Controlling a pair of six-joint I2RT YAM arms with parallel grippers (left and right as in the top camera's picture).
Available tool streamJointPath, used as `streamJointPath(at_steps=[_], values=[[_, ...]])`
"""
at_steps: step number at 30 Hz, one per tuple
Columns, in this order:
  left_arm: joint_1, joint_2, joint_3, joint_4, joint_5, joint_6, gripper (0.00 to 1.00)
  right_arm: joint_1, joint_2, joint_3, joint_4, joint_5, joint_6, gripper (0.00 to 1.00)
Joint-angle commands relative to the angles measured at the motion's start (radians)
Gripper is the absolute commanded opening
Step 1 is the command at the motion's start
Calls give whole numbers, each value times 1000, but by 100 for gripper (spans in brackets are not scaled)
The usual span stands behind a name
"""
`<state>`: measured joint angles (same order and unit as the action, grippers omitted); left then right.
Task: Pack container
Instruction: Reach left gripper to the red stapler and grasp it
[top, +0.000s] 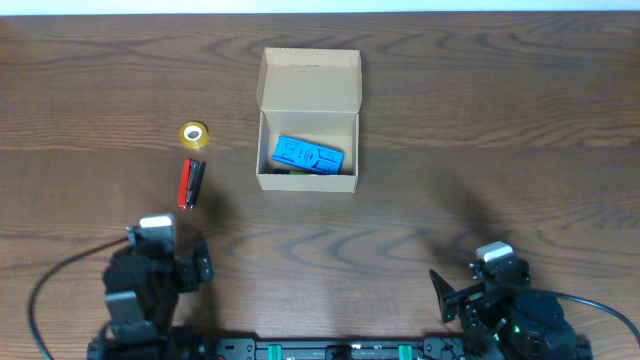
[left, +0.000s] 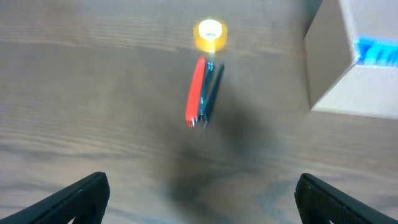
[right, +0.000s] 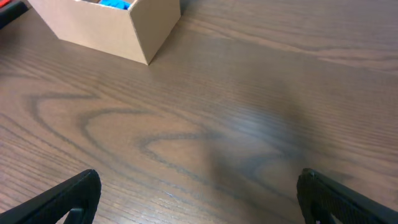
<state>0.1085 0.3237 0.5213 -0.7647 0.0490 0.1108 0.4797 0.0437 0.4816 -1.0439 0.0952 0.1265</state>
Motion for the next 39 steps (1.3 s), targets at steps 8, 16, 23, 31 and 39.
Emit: streamJointPath(at_steps=[8,16,23,31,39], values=[[2,527,409,-47,77,13,95,-5,-6,-2,-2,10,15,99],[2,867,517,-45,106,12,96,-5,-6,-2,-2,10,15,99],[2,1102,517,-11,97,17,95,-5,-6,-2,-2,10,15,99],[2,1318,549,35,97,122,95,-5,-6,-2,-2,10,15,99],[3,1436,621,29,43,219,95,-5,-6,-2,-2,10,15,99]])
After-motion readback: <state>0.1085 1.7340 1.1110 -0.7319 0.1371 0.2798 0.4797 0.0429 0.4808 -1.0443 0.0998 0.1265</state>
